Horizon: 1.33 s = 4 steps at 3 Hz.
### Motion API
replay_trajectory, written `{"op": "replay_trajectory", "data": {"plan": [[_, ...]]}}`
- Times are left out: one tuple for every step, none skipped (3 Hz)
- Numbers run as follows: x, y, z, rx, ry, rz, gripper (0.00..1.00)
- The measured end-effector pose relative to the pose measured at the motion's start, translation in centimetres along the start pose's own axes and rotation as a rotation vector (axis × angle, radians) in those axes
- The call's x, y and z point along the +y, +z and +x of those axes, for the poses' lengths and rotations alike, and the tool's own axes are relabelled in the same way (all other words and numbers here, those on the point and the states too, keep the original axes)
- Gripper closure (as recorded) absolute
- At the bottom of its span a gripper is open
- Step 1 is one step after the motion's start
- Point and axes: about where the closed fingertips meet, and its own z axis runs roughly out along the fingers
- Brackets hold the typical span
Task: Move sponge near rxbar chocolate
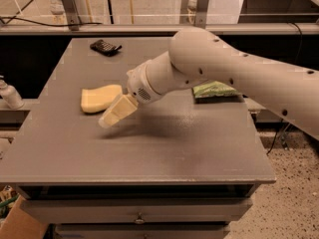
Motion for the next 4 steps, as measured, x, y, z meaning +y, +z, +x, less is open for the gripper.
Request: {"op": "replay_trajectory", "data": {"plan": [[-0.1,1.3,0.3,0.007,0.025,-0.003,0.00],[-0.4,2.0,0.7,0.010,0.044,0.003,0.17],[-0.9,1.7,1.1,0.017,0.054,0.012,0.41],[-1.6,0.7,1.4,0.027,0.056,0.025,0.64]]}}
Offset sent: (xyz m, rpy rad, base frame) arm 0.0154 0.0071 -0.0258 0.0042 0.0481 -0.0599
